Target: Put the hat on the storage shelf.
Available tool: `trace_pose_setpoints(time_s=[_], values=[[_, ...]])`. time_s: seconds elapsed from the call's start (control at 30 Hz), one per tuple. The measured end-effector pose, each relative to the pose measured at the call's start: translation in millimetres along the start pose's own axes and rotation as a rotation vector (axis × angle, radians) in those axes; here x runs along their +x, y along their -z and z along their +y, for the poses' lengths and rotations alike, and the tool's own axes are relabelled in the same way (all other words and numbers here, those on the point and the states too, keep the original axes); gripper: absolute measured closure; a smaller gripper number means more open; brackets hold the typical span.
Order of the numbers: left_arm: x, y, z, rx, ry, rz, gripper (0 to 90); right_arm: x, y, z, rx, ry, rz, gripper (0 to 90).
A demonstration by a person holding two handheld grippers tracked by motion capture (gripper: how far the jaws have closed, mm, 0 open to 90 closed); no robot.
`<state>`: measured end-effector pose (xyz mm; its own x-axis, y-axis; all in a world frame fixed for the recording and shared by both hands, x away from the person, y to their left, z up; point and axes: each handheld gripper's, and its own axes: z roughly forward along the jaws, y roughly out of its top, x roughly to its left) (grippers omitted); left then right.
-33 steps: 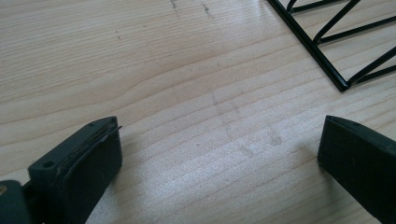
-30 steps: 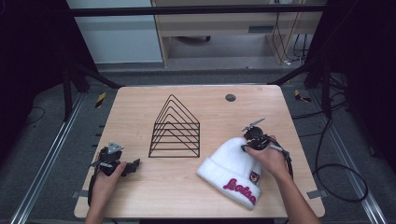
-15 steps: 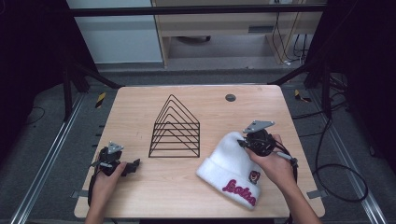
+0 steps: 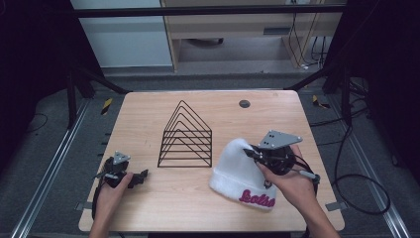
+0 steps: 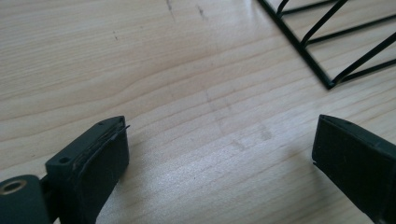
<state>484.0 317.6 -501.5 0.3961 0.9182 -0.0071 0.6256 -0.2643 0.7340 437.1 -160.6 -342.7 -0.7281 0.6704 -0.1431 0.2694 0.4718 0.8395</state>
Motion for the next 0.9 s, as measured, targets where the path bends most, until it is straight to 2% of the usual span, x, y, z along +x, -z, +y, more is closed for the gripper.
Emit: trace_pose_setpoints(time_s=[0.07, 0.1, 0.13, 0.17, 0.2, 0.27, 0.3, 0.4, 0.47, 0.57, 0.77, 0.83, 0.9], values=[[0.0, 7.8, 3.8, -0.035, 0.006, 0.002, 3.3, 0.9, 3.2, 3.0, -0.020, 0.013, 0.009, 83.8], [0.0, 7.8, 3.8, -0.035, 0.006, 0.002, 3.3, 1.1, 4.9, 4.5, -0.036, 0.018, 0.014, 83.8], [-0.4, 11.9, 6.1, -0.058, 0.012, 0.003, 3.3, 1.1, 4.9, 4.5, -0.036, 0.018, 0.014, 83.8], [-0.3, 21.2, 11.5, -0.086, 0.008, -0.005, 3.5, 0.8, 9.2, 8.3, -0.059, 0.024, 0.017, 83.9], [-0.3, 21.2, 11.5, -0.086, 0.008, -0.005, 4.0, 0.8, 9.2, 8.3, -0.059, 0.024, 0.017, 83.9], [-0.5, 31.4, 17.3, -0.114, -0.004, -0.003, 4.6, -1.9, 17.5, 14.9, -0.103, 0.020, 0.019, 84.0], [-1.0, 42.1, 23.2, -0.137, -0.022, 0.003, 4.5, -3.4, 20.5, 17.3, -0.117, 0.020, 0.022, 84.0], [-1.0, 59.1, 33.8, -0.168, -0.050, 0.016, 4.4, -8.8, 28.8, 25.1, -0.147, 0.027, 0.026, 84.0], [-1.2, 64.9, 37.6, -0.181, -0.053, 0.022, 4.3, -11.0, 31.1, 27.5, -0.156, 0.027, 0.028, 84.0], [-1.8, 78.6, 51.1, -0.212, -0.059, 0.003, 3.8, -19.2, 36.2, 35.4, -0.171, 0.020, 0.027, 84.0], [-12.0, 98.4, 81.7, -0.239, -0.133, -0.012, 3.6, -26.7, 40.1, 45.6, -0.197, 0.020, 0.016, 84.0], [-18.5, 107.2, 96.3, -0.271, -0.153, -0.046, 3.6, -30.2, 43.9, 56.2, -0.227, 0.022, 0.013, 84.0], [-20.2, 109.7, 100.7, -0.280, -0.155, -0.057, 3.6, -30.9, 44.9, 60.3, -0.234, 0.028, 0.009, 84.0]])
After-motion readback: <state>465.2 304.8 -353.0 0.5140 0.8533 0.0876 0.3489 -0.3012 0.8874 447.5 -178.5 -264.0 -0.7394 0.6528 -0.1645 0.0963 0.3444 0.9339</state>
